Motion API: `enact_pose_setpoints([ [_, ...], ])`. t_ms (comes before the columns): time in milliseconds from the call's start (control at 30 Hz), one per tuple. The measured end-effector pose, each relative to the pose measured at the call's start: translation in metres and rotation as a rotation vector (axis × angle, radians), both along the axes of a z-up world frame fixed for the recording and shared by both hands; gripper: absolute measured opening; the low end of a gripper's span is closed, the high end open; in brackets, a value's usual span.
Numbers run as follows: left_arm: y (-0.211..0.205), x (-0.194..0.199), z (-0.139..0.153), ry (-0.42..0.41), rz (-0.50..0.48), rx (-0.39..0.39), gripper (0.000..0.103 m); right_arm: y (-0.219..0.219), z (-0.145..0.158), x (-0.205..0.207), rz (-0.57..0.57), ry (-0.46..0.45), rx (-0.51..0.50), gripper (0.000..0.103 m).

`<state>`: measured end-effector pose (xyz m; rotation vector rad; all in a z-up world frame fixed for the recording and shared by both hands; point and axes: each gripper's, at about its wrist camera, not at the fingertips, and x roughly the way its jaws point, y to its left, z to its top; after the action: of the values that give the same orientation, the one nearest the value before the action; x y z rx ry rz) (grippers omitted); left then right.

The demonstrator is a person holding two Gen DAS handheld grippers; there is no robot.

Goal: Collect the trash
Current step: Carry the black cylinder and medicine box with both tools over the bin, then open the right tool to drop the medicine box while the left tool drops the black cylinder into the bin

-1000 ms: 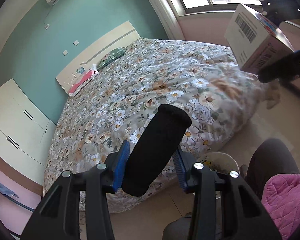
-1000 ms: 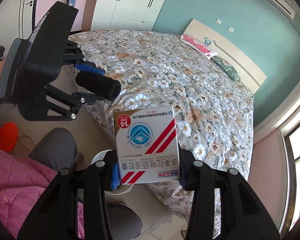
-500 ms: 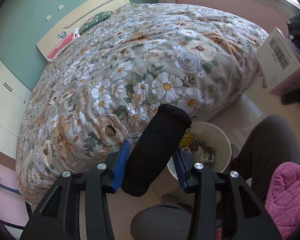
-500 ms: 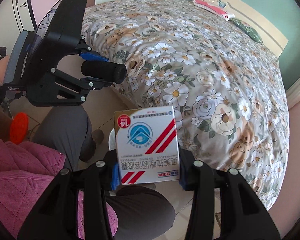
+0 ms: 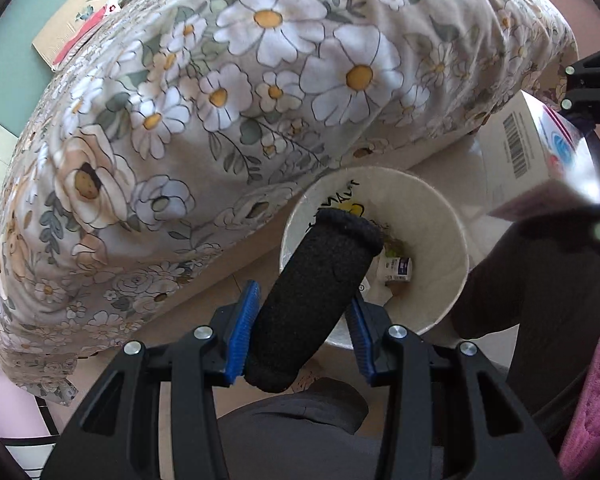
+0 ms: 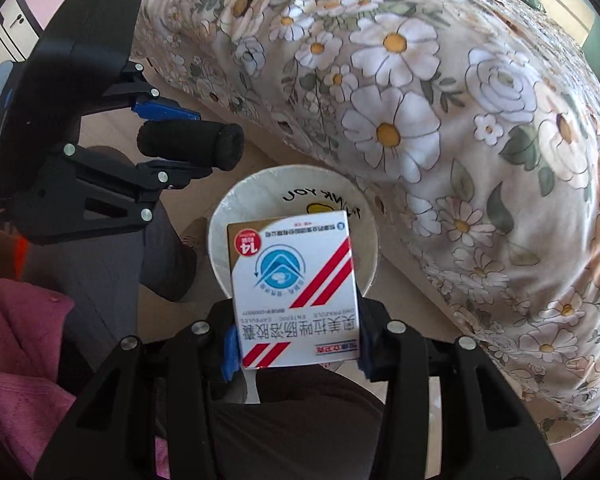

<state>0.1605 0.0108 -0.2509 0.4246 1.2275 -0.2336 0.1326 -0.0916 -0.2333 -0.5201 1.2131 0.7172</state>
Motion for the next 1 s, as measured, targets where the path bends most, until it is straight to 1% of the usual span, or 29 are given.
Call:
enact_pose_setpoints([
  [100, 0.000, 0.009, -0.027, 0.039, 0.026, -0.008, 0.045, 0.000, -0.032, 0.007, -0.021, 0.054, -0.003, 0.045],
  [200, -0.002, 0.017, -0.050, 0.052, 0.046, -0.006, 0.045, 0.001, -0.059, 0.013, -0.044, 0.078, -0.021, 0.045],
  [300, -0.002, 0.027, -0.073, 0.087, 0.078, -0.027, 0.045, 0.003, -0.084, 0.021, -0.070, 0.116, -0.022, 0.045],
  [467, -0.004, 0.037, -0.099, 0.116, 0.124, -0.046, 0.045, 0.007, -0.116, 0.032, -0.118, 0.167, -0.009, 0.045],
  [700, -0.001, 0.047, -0.128, 0.166, 0.209, -0.092, 0.045, 0.007, -0.152, 0.041, -0.191, 0.233, 0.011, 0.045],
  [1000, 0.006, 0.052, -0.152, 0.199, 0.248, -0.094, 0.045, 0.008, -0.182, 0.051, -0.236, 0.282, 0.021, 0.045],
])
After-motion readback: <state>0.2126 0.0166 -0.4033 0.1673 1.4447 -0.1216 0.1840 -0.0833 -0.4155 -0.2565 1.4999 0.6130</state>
